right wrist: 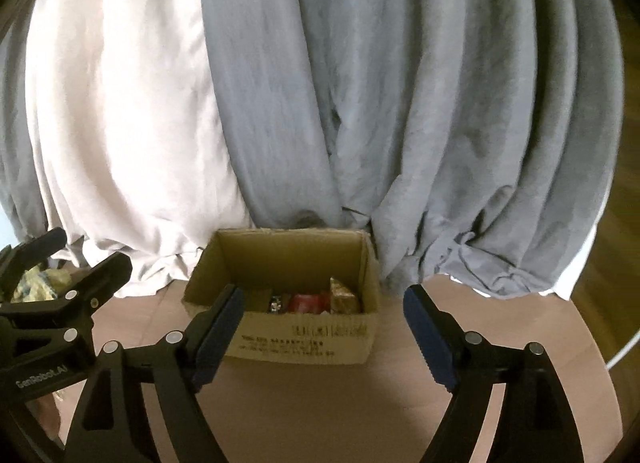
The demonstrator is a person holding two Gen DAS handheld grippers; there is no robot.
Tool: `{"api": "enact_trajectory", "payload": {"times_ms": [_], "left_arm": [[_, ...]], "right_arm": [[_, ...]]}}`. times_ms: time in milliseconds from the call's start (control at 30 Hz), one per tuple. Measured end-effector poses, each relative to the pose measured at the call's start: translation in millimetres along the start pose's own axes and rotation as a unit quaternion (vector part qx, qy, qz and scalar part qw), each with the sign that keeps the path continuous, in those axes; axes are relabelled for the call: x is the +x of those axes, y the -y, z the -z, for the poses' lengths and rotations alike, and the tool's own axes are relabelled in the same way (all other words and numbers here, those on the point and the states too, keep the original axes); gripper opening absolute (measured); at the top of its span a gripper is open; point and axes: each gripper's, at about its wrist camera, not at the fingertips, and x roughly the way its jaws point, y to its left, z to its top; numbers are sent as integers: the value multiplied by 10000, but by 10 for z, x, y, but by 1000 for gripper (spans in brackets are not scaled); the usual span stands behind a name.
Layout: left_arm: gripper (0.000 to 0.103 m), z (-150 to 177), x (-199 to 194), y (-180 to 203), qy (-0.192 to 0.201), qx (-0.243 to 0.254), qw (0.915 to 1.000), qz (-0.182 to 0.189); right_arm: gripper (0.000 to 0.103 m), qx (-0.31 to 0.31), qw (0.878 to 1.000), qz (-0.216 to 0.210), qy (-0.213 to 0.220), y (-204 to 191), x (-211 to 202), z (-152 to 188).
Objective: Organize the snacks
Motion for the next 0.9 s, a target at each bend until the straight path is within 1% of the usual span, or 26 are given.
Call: {"api": "enact_trajectory", "payload": {"times_ms": [200,300,500,600,767,833,900], "left_arm": [[103,188,-432,50,162,129,9997,121],[103,296,-629,72,203,207,9994,187],[103,485,-975,105,189,170,9996,128],[103,577,-1104,139,134,96,9998,132],[103,703,-1338,251,176,63,9998,52],[103,744,-1426,294,158,22,9998,85],[103,783,-1517,338,173,-13,9998,18]], "right_arm": [[83,115,9994,165,282,-9,-513,230],[83,188,9989,242,357,-9,-708,357],[83,102,9975,413,567,-57,-1125,617],[83,31,9974,391,598,-48,-1292,727],[83,34,9979,259,588,31,-1520,882],[83,13,9980,212,600,64,-1614,940],[83,-49,9978,201,623,98,-1705,987]]}}
